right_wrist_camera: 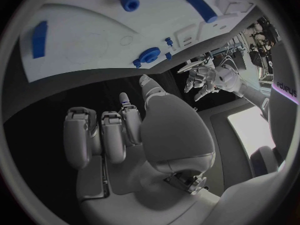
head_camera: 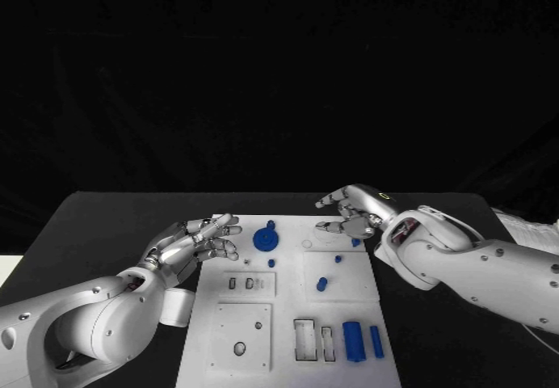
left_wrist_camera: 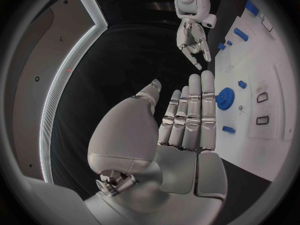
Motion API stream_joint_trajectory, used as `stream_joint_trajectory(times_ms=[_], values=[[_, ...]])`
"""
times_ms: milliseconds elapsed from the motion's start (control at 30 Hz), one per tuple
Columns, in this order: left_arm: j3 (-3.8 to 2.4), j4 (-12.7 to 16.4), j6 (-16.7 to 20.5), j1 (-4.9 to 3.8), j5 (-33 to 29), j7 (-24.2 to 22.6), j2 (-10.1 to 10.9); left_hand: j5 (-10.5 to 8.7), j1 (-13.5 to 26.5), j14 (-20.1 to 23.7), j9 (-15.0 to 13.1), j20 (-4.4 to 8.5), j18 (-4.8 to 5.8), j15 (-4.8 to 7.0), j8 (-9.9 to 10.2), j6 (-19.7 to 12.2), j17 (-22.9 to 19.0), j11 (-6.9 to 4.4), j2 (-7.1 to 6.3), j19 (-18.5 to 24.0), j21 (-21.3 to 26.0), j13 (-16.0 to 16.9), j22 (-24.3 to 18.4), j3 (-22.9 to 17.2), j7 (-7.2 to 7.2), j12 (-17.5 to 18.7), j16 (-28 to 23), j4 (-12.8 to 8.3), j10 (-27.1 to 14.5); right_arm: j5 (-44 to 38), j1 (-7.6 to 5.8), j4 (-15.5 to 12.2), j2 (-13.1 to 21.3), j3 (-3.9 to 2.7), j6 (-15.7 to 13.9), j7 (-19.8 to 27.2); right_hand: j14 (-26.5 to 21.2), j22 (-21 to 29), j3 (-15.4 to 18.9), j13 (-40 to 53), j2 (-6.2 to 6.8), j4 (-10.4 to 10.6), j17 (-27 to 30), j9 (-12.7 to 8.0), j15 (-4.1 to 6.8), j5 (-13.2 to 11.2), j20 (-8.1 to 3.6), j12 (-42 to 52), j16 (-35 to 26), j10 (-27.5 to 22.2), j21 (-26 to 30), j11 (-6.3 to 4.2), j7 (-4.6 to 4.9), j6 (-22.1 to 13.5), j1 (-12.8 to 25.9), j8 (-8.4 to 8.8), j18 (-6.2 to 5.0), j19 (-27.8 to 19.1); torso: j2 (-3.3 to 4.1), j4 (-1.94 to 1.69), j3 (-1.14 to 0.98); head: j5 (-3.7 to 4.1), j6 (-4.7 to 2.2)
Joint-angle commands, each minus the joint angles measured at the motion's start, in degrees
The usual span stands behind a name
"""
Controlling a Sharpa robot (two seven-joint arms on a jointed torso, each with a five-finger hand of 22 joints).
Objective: Assemble the parts on the task board
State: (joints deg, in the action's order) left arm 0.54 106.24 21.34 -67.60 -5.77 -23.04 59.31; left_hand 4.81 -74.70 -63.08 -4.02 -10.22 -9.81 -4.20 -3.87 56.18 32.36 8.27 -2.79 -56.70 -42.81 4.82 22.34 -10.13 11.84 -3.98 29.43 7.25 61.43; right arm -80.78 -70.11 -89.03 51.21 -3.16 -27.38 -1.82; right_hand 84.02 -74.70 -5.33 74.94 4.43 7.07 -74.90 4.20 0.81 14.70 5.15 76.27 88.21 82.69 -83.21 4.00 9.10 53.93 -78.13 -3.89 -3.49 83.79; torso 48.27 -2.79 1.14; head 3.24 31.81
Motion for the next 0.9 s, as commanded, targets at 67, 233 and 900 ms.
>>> stream_joint_trajectory(times_ms=[67, 233, 900], values=[[-0.02, -1.1, -2.1, -0.02, -0.5, -0.5, -0.5, -0.21, -0.4, 0.3, 0.0, -0.03, -0.74, -0.10, 0.1, -0.3, -0.1, 0.08, 0.28, 0.5, 0.4, -0.1, -0.1, -0.2, -0.06, 0.0, -0.2, -0.3, -0.4, 14.7, 0.48, 0.1, 3.2, -0.03, 4.6, 10.9, 5.0, 0.1, 0.1, 5.3, 0.79, -1.4, -10.9, 0.0, -0.28, -0.5, 0.16, -0.6, -0.4, -0.6, 0.5, -0.12, -0.07, -0.1, -1.3, 0.06, 0.28, -0.1, -0.85, 0.99, -0.76, -0.14, -0.07], [0.03, -2.1, -2.4, 0.04, -0.5, -0.5, -1.1, -0.20, -0.4, 0.3, 0.0, -0.03, -0.74, -0.09, 0.1, -0.3, -0.1, 0.06, 0.34, 0.5, 0.4, -0.1, -0.1, -0.3, -0.09, 0.0, -0.2, -0.3, -0.4, 15.7, 1.12, 1.0, 5.8, -0.03, 6.5, 11.9, 5.1, -0.1, 0.2, 5.4, 1.09, -1.7, -11.1, 0.0, -0.27, -0.6, 0.15, -0.4, -0.3, -0.5, 0.4, -0.13, -0.08, -0.1, -1.4, 0.09, 0.32, 0.0, -1.27, 1.38, -1.35, -0.18, 0.04], [0.09, -3.1, -2.7, 0.21, -0.6, -0.5, -1.9, -0.20, -0.5, 0.3, 0.0, -0.03, -0.75, -0.09, 0.1, -0.3, -0.1, 0.04, 0.39, 0.5, 0.4, -0.1, -0.1, -0.4, -0.11, 0.0, -0.3, -0.3, -0.4, 11.8, 3.64, 5.8, 5.8, -0.04, 8.8, 9.4, 5.2, -0.4, 0.8, 5.6, 1.33, -1.6, -11.6, 0.0, -0.27, -0.7, 0.14, -0.1, 0.0, -0.2, 0.2, -0.13, -0.12, 0.1, -0.7, -0.01, 0.39, 0.1, -1.31, 1.41, -1.41, -0.07, 0.84]])
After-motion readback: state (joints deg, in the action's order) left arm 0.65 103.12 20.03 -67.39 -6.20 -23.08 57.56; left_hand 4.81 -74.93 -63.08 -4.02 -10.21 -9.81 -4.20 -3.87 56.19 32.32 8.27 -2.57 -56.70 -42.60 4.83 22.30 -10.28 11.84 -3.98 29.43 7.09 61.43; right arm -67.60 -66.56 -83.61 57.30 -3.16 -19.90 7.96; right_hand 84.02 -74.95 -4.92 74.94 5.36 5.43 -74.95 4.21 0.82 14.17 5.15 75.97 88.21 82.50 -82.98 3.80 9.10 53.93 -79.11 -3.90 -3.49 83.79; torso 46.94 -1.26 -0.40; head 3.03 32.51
